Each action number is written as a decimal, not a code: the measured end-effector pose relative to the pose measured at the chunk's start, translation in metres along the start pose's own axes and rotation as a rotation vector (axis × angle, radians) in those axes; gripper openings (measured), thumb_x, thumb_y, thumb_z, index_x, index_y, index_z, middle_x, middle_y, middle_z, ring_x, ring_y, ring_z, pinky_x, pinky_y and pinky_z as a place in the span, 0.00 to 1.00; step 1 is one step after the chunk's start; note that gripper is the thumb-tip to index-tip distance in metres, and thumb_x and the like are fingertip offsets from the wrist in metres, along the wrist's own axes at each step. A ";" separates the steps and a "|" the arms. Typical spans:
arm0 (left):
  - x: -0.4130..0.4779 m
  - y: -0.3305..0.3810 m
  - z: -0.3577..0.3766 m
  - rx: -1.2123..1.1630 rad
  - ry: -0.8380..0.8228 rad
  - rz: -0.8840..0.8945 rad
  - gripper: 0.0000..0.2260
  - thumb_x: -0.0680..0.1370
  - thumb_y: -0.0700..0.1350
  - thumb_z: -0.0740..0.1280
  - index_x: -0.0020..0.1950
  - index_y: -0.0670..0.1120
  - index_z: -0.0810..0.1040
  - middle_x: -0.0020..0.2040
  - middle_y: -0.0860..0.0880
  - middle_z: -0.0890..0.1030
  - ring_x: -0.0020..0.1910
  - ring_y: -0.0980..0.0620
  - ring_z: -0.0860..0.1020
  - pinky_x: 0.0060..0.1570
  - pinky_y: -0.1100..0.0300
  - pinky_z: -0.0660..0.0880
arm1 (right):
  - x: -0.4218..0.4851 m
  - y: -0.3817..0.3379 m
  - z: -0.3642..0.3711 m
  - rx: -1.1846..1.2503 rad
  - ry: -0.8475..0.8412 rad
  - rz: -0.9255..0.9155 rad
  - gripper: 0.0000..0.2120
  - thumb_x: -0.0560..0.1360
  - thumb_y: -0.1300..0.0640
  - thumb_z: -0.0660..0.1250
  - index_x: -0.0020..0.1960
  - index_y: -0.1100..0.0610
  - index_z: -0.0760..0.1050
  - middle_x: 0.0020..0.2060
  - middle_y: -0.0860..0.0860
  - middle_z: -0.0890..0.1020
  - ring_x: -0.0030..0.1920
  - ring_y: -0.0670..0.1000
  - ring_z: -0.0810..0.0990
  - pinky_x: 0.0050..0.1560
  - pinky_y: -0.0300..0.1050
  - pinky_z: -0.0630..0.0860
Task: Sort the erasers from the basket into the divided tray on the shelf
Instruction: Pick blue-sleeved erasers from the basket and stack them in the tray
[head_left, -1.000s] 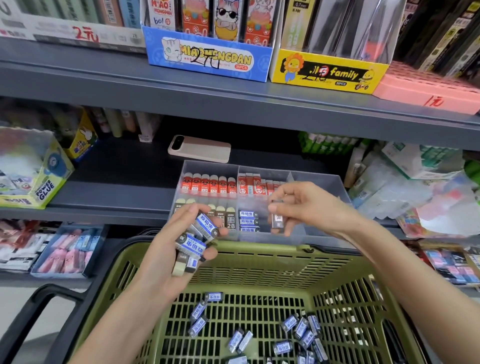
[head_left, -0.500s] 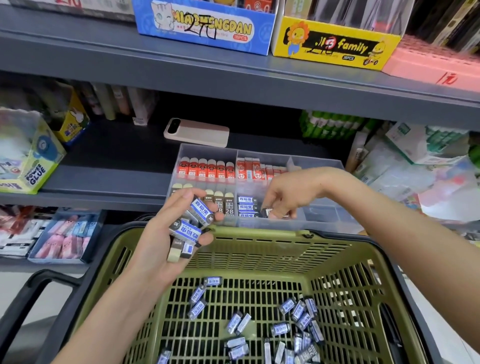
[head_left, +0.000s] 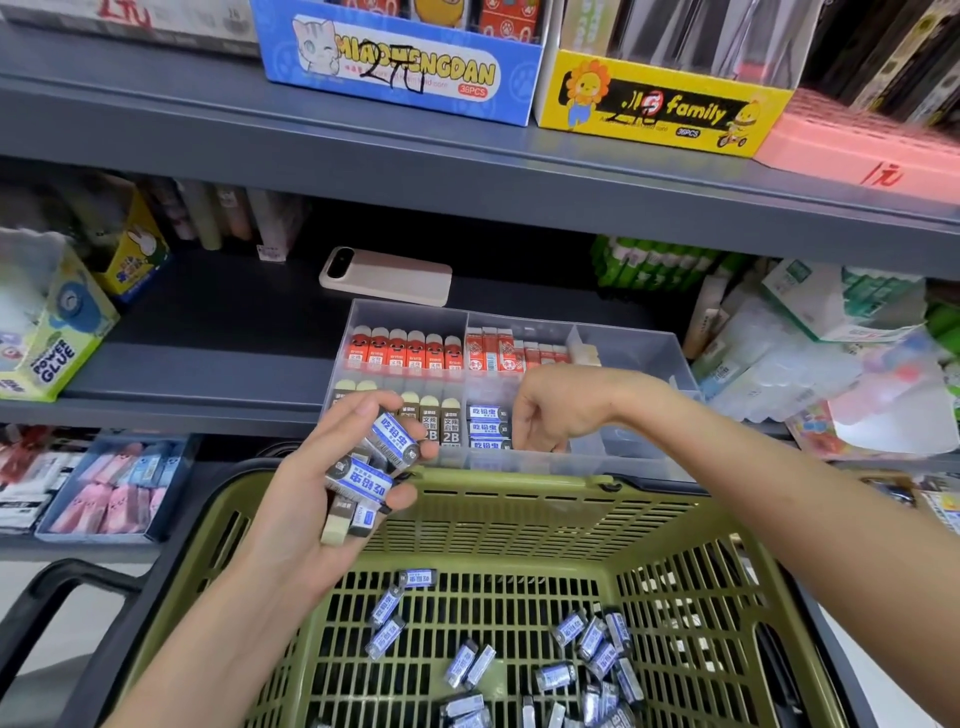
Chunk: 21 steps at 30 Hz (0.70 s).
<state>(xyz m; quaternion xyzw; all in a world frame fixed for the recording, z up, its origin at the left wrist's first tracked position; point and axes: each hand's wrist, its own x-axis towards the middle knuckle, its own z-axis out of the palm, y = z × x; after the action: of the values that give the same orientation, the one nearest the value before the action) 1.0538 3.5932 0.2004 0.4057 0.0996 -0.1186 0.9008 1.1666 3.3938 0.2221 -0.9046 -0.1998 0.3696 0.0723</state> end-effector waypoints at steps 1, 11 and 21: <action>0.000 0.000 0.000 0.002 0.002 0.002 0.07 0.71 0.46 0.65 0.44 0.45 0.81 0.40 0.41 0.80 0.39 0.46 0.81 0.22 0.63 0.70 | -0.001 -0.001 -0.001 0.015 0.003 -0.006 0.09 0.73 0.67 0.67 0.51 0.60 0.82 0.37 0.48 0.82 0.35 0.46 0.80 0.39 0.34 0.78; -0.005 -0.002 0.012 -0.058 -0.004 -0.073 0.08 0.72 0.45 0.64 0.43 0.44 0.81 0.46 0.38 0.82 0.43 0.41 0.82 0.22 0.65 0.70 | -0.054 -0.021 -0.001 0.215 0.421 -0.231 0.10 0.76 0.54 0.65 0.41 0.59 0.81 0.33 0.52 0.82 0.34 0.49 0.79 0.40 0.42 0.75; -0.014 -0.012 0.022 -0.009 -0.041 -0.068 0.10 0.72 0.44 0.63 0.48 0.45 0.83 0.41 0.42 0.83 0.28 0.51 0.78 0.24 0.60 0.73 | -0.068 -0.074 0.042 0.205 0.661 -0.213 0.10 0.67 0.44 0.72 0.43 0.49 0.79 0.35 0.42 0.72 0.39 0.42 0.71 0.40 0.37 0.67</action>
<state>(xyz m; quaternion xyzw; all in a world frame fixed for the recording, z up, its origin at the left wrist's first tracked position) 1.0385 3.5711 0.2099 0.3953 0.0953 -0.1571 0.9000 1.0708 3.4319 0.2561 -0.9373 -0.2209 0.0656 0.2613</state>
